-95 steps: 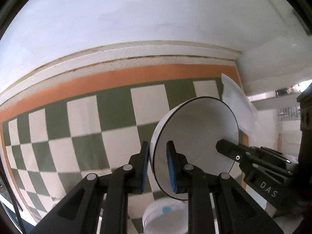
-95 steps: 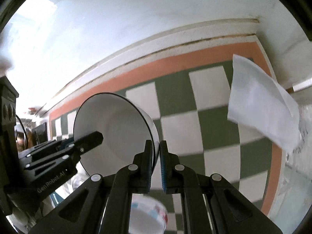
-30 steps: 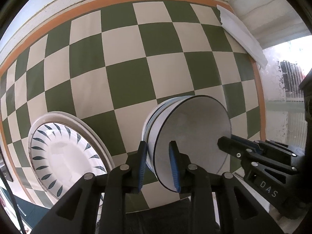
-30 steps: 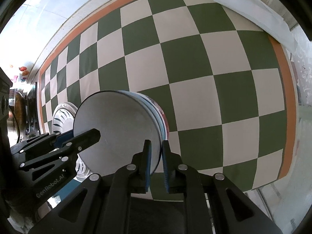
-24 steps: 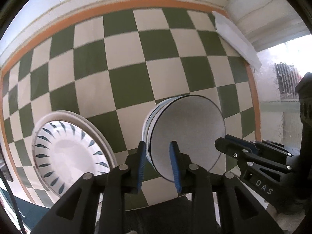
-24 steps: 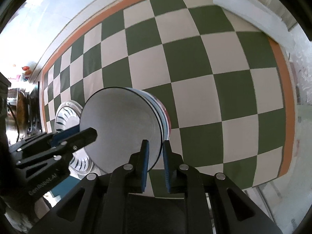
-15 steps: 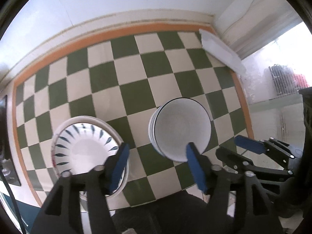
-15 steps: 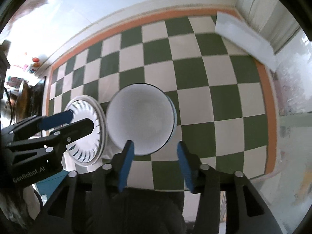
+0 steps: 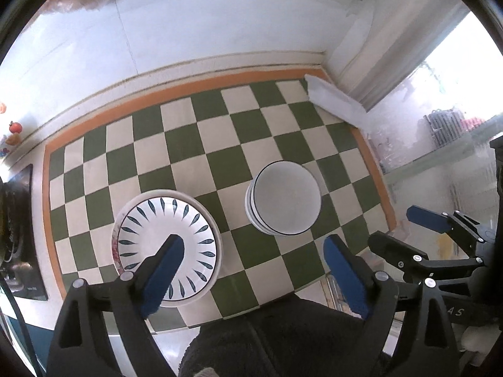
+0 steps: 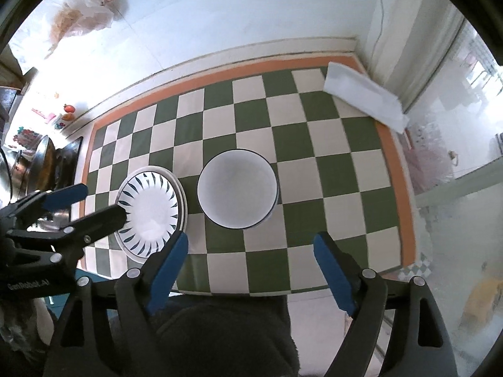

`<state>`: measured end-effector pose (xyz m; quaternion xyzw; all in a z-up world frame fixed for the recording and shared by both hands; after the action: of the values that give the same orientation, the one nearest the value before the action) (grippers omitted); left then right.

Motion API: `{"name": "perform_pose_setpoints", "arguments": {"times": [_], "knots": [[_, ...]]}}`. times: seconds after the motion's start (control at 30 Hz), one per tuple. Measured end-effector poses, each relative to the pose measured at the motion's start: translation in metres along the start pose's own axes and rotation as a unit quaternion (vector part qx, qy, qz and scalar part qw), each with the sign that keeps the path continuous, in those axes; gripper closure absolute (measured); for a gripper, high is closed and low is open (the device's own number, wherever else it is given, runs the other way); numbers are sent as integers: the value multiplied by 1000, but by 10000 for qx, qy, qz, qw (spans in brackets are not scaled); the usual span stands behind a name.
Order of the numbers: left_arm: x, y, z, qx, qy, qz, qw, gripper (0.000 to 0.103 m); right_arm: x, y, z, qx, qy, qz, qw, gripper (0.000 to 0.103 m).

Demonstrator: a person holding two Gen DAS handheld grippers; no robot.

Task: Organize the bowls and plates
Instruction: 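Open both tools and raise them off the bowl stack, then lower both tools and grip the rim of the stacked bowls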

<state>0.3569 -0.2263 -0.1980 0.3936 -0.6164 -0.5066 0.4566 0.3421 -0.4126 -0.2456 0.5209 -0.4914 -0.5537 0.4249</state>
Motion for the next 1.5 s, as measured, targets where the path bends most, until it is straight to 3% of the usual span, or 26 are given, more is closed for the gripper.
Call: {"name": "perform_pose_setpoints", "arguments": {"times": [0.13,0.2,0.37,0.83,1.07,1.2,1.37,1.5], "knots": [[2,16,5,139,-39,66,9999,10,-2,20,9,197,-34,63,9998,17],[3,23,7,216,-44,91,9997,4,-2,30,12,311,-60,136,9994,16],[5,36,11,349,-92,91,9993,3,-2,45,18,463,-129,170,9987,15],[0,29,8,271,41,234,9993,3,-3,37,19,309,-206,43,9993,14],[-18,-11,-15,-25,373,398,9985,3,11,9,9,206,-449,-228,9985,13],[-29,-49,-37,-301,500,488,9971,3,28,-28,-7,226,-656,-598,9958,13],[-40,-106,-64,-963,761,918,9882,3,46,-90,-24,-185,-1045,-1298,9858,13],[-46,-141,-84,-1258,1014,1043,9813,4,58,-134,-33,-368,-1318,-1544,9785,13]]}}
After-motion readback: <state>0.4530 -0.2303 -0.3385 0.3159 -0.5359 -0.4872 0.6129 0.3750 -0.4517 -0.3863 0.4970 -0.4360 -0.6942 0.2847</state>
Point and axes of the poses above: each gripper's, at about its wrist camera, not at the fingertips, and y roughly against the way its jaws point, x to its right, z to its underside, the point moved 2 cm from there along -y, roughly the way its jaws point, and after that the axes turned 9 degrees about -x, right-handed, at the moved point
